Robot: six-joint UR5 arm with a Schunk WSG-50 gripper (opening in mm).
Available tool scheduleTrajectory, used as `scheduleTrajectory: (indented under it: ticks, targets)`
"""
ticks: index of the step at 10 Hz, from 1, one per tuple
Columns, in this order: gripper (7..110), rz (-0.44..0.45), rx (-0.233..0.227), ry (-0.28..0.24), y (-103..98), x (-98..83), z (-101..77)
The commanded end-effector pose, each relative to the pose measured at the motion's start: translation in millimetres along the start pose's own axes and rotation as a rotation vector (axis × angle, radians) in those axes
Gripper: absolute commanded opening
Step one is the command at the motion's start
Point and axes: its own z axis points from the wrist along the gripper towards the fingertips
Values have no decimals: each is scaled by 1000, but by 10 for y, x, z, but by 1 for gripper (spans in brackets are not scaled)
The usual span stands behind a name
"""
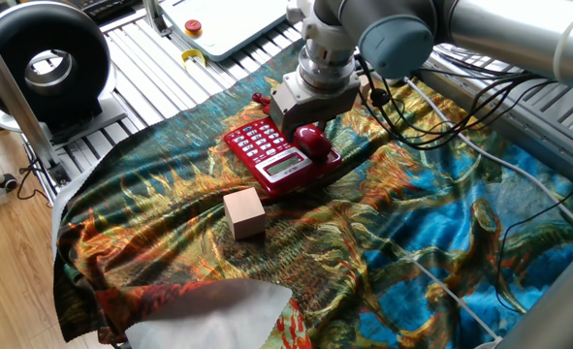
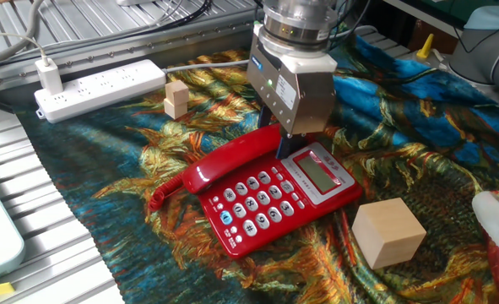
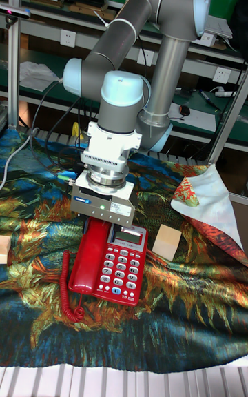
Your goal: Place the handset of the telephone on the corresponding phone cradle
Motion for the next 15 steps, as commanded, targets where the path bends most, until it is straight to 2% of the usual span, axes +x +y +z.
scheduleTrajectory:
  ticks: [1,9,11,13,15]
  targets:
    - [66,2,-9,-8,10,-25,-16]
    - [66,2,-19,-28,12,-89,-98]
    - [66,0,-4,-38,-17,-121,-100]
    - [66,-19,8,-47,-45,-165,-59]
    - [66,-88,-7,-65,36,-204,-80]
